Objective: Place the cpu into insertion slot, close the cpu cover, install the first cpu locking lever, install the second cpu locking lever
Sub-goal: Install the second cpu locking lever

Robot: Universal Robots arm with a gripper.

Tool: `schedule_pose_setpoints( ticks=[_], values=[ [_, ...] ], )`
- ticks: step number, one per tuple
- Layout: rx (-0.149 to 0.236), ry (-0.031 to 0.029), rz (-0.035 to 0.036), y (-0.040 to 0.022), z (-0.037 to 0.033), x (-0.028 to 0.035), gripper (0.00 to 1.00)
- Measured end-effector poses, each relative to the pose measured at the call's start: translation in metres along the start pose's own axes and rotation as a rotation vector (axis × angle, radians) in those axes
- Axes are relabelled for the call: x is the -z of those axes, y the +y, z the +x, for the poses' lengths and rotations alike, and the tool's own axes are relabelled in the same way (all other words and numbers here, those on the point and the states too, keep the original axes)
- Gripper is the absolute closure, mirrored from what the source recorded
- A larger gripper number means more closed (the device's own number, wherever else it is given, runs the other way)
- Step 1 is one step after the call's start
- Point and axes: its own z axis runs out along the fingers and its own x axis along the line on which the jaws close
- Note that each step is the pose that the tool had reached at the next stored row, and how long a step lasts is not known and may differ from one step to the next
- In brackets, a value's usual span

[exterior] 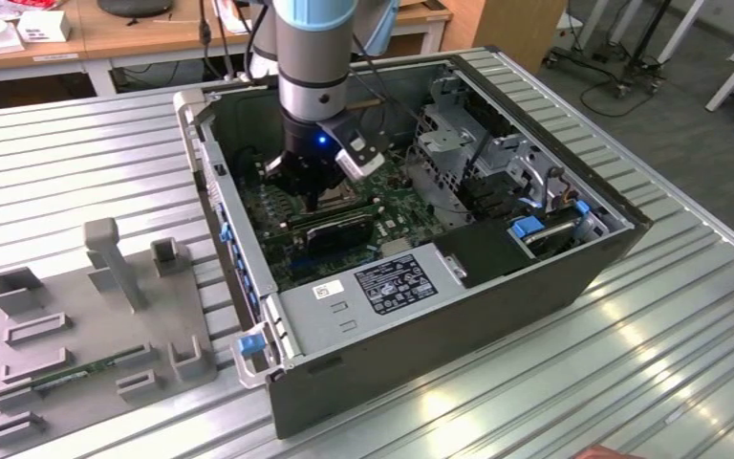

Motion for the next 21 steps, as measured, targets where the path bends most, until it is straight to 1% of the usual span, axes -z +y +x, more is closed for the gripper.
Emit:
schedule_pose_setpoints(
  ticks=[9,13,21],
  values=[
    [-0.004,0.0002,0.0010,0.0029,0.0005,-0.0060,0.89],
    [-0.004,-0.0002,-0.0001,0.0037,0.0005,-0.0067,0.89],
    [-0.004,-0.0001,0.0002,0.0042,0.0005,-0.0070,0.89]
  ],
)
